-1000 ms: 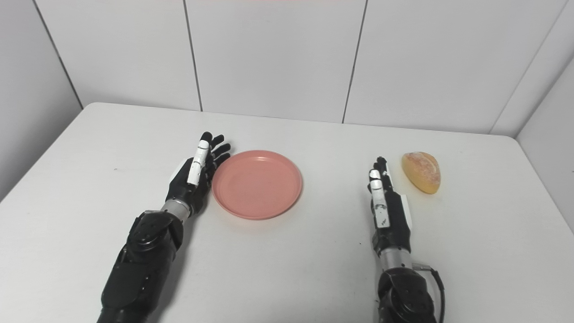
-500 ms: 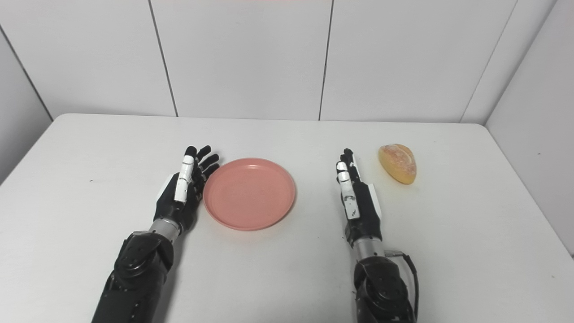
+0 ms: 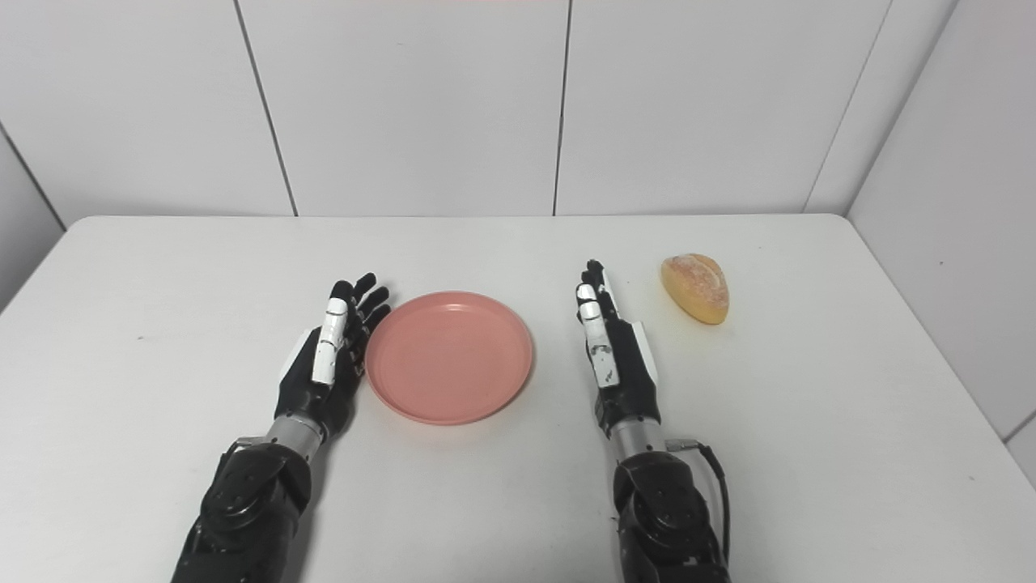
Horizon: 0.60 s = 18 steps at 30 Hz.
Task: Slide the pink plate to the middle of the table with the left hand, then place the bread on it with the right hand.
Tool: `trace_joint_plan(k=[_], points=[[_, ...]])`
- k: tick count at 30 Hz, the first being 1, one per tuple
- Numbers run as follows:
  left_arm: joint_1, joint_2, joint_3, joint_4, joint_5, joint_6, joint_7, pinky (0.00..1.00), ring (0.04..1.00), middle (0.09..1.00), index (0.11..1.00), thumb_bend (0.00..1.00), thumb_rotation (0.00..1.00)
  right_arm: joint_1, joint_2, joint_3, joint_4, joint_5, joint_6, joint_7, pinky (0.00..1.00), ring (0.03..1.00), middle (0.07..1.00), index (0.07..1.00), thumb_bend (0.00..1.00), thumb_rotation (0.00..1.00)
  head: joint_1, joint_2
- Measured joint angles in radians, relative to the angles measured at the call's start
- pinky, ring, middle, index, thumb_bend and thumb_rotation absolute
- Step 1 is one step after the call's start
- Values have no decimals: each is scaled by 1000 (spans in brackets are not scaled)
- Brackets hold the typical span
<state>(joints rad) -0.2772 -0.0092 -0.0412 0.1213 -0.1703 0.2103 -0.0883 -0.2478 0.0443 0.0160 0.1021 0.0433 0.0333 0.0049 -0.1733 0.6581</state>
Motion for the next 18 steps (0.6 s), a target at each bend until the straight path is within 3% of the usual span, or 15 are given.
trace_joint_plan(k=[10,14,18], points=[[17,-21,-5,-3,19,-33,2,1000,1000,990,978,653,1000,0,0,0,0,-6,0,0,1000,1000,1000,1000,681,945,-14,-3],[15,-21,-5,56,58,-121,9,1000,1000,991,990,638,1000,-1,-11,14,3,-63,-17,-13,1000,1000,1000,1000,667,988,-14,-5],[-21,-10,9,142,84,-208,18,1000,1000,993,992,595,1000,-10,-68,66,12,-221,-101,-37,949,972,986,981,692,965,-14,-5]])
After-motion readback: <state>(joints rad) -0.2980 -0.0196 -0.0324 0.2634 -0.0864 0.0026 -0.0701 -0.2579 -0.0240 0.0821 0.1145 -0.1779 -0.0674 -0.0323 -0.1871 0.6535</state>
